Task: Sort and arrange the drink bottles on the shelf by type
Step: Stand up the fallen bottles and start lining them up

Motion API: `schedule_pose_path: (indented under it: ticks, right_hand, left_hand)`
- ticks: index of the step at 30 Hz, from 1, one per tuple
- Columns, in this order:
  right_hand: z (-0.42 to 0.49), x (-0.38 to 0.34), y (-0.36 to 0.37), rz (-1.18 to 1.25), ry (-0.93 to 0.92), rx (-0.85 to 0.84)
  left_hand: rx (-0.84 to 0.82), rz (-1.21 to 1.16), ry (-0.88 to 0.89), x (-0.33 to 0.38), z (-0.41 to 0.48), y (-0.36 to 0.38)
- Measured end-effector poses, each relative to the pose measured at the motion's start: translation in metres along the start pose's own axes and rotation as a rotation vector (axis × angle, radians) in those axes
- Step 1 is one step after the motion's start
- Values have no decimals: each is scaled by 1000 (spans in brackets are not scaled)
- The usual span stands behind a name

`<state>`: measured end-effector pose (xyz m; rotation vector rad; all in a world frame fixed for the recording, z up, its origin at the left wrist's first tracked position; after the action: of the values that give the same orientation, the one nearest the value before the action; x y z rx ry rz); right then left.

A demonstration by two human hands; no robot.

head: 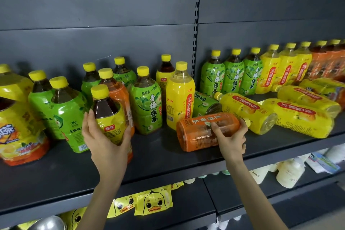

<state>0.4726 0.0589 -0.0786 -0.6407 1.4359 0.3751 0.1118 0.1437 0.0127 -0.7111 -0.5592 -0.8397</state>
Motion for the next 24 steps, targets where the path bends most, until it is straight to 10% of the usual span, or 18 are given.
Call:
schedule_pose_path:
  ticks: [24]
  right_hand:
    - [-96,-136,110,-245,-903,-478]
  left_hand:
    - [-11,20,17,-2,1,1]
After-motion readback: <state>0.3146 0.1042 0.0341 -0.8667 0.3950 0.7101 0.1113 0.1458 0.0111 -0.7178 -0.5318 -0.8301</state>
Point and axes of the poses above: each hand's wrist, its own z-axis towards the middle knuckle, its own y-axis out of the palm, x = y × z, the point moved 10 cm from there along z, towards the middle knuckle, and after that the axes turned 4 degrees about -x, right-handed, at the moved point
